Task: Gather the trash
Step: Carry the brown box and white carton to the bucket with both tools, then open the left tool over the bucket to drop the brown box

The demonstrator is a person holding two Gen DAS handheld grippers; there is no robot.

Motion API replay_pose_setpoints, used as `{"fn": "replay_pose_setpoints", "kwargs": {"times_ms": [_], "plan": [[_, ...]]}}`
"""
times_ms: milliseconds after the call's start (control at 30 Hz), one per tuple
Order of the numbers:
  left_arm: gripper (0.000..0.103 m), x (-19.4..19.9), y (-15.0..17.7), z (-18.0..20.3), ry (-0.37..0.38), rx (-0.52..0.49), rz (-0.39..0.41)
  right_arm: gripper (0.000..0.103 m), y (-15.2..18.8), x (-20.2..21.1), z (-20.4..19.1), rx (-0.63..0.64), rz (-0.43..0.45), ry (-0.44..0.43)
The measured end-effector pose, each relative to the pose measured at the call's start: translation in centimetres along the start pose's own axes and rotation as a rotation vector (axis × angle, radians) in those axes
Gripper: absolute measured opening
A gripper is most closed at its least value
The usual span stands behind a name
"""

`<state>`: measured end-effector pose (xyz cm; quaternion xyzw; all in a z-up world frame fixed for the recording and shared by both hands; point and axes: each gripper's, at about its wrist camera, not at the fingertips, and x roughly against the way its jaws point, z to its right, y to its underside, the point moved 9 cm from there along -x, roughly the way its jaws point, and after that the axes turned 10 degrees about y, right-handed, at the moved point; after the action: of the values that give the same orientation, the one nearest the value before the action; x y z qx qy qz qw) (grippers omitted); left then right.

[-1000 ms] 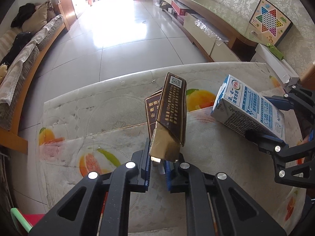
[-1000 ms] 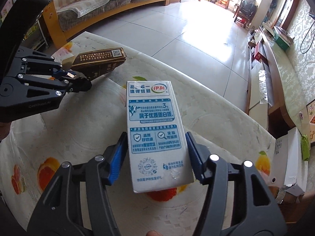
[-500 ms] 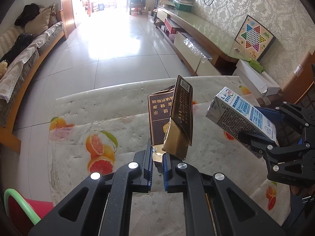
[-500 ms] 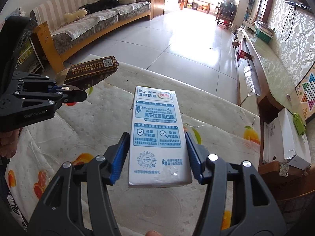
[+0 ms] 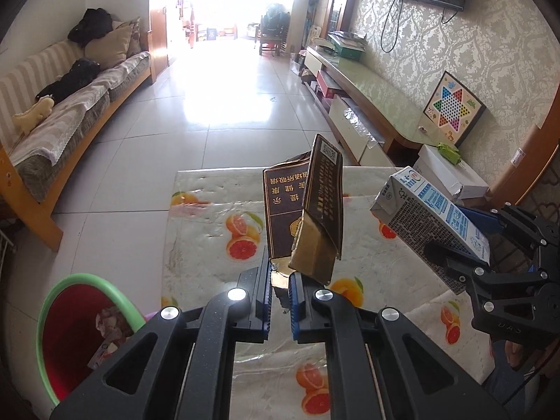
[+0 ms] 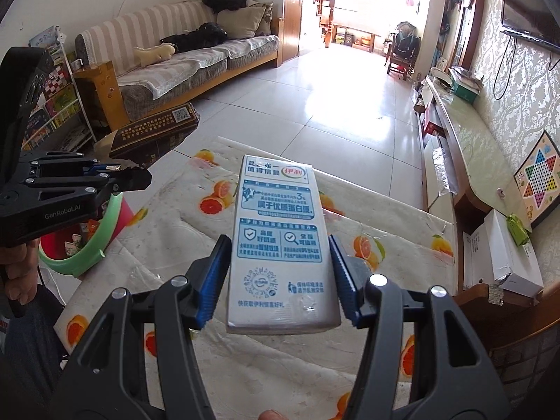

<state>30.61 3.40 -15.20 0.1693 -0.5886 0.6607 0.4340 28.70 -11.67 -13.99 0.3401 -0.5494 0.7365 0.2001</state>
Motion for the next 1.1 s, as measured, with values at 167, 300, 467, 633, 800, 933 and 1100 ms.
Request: {"fn": "replay_pose_setpoints", "kwargs": {"times_ms": [167, 300, 467, 633, 800, 933, 1100], "plan": [[0.006, 4.3, 2.5, -5.2, -0.081, 0.08, 0.024, 0.054, -0.6, 1.3, -4.6, 0.023, 0.012, -0.049], [0.006, 7.1, 4.7, -9.5, -0.131, 0.143, 0.03, 0.054, -1.1, 1.6, -9.0, 0.06, 0.017, -0.089], [0.006, 9.4, 6.9, -14.1, -0.186, 0.205, 0.028, 0.054, -1.6, 1.5, -14.1, 0.092, 0.013, -0.139], [0.006, 10.0, 9.3, -17.9, -0.194, 0.285, 0.007, 0.054, -2.3, 1.7, -18.6, 0.126, 0.025, -0.183], [0.011, 9.9, 11.3, -20.2, -0.193, 0.335, -0.02, 0.054, -2.6, 1.2, -22.1, 0.158, 0.008, -0.211], [0.055, 11.1, 11.6, -21.2, -0.206, 0.359, 0.034, 0.054, -2.8, 0.9, -24.5, 0.189, 0.002, -0.228], [0.063, 12.7, 12.0, -22.5, -0.23, 0.383, 0.078, 0.054, -3.2, 0.4, -26.6, 0.215, -0.004, -0.243]]}}
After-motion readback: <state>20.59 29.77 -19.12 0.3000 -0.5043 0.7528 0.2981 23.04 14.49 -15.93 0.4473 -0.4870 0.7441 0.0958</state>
